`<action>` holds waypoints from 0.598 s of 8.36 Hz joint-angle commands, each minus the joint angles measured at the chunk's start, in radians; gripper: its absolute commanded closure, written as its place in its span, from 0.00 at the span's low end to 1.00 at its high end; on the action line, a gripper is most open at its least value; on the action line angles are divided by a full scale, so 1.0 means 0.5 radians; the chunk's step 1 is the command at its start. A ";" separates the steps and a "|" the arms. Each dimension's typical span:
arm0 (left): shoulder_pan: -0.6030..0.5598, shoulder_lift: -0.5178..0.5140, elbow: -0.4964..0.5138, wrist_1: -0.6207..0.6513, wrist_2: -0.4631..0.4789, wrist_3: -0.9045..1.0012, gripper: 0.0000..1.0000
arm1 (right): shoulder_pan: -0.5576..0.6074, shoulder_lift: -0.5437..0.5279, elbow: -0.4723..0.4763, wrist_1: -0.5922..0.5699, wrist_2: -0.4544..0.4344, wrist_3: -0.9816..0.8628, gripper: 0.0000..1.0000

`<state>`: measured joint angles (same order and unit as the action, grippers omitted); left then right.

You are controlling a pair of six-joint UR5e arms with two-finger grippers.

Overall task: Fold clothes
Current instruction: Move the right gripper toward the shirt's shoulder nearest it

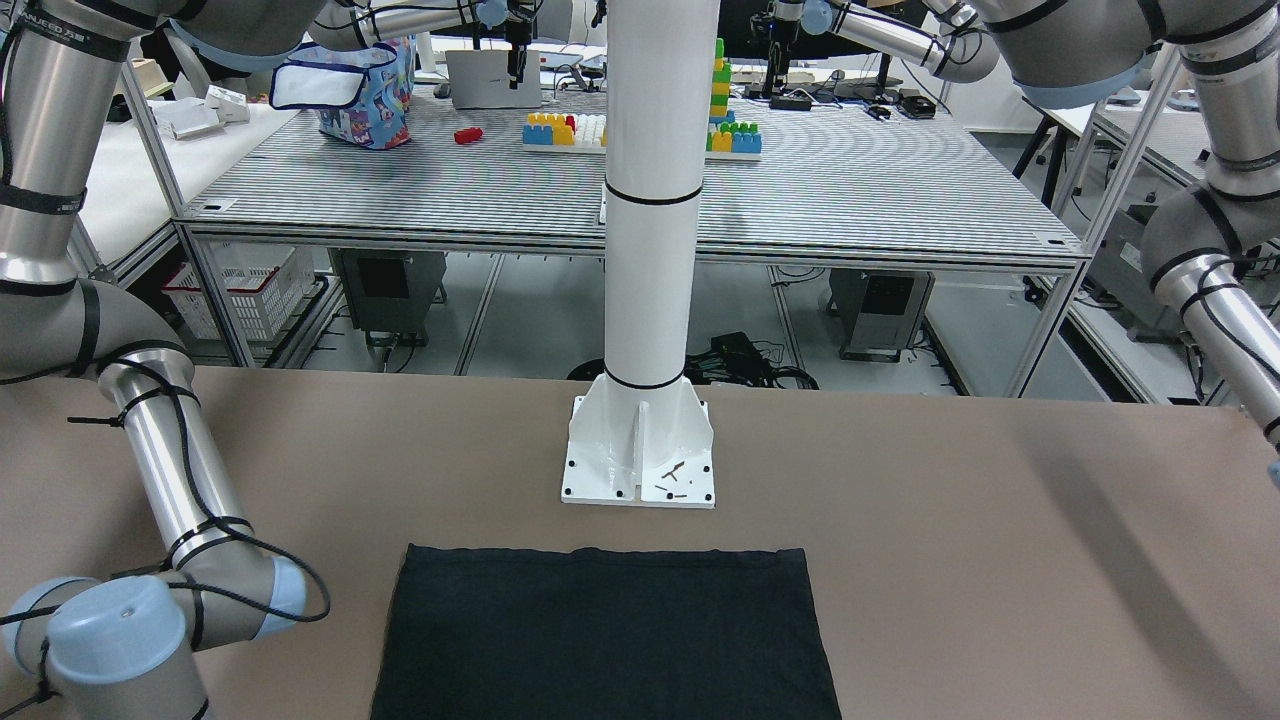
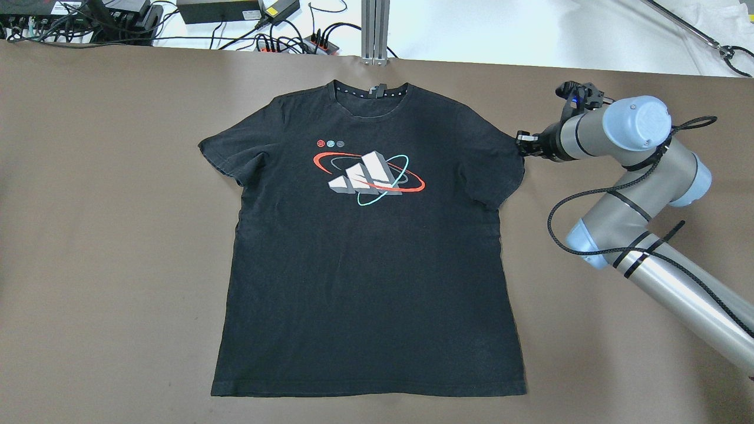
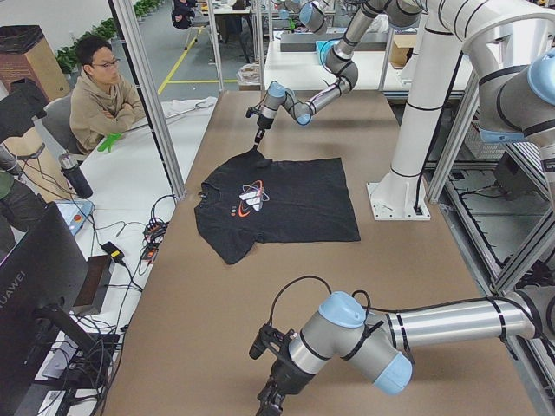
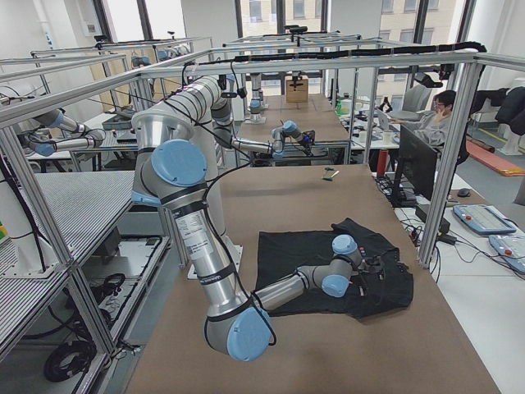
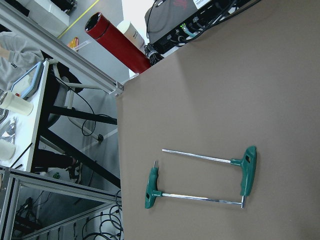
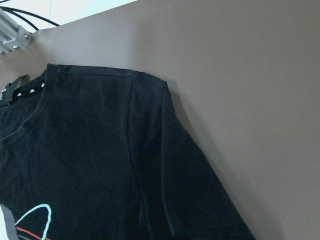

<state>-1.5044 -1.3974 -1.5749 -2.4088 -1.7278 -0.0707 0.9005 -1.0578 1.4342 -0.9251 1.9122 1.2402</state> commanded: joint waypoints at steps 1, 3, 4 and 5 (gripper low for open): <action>0.005 -0.009 0.033 -0.002 -0.002 0.000 0.00 | -0.083 0.142 -0.063 -0.107 -0.124 0.069 1.00; 0.005 -0.009 0.036 -0.002 -0.011 -0.024 0.00 | -0.135 0.354 -0.300 -0.098 -0.225 0.072 1.00; 0.008 -0.009 0.036 -0.002 -0.014 -0.036 0.00 | -0.141 0.370 -0.313 -0.101 -0.229 0.072 1.00; 0.008 -0.009 0.036 -0.002 -0.014 -0.037 0.00 | -0.150 0.406 -0.349 -0.101 -0.232 0.081 1.00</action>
<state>-1.5011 -1.4019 -1.5579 -2.4098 -1.7330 -0.0823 0.8366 -0.8957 1.3011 -0.9750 1.8083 1.2758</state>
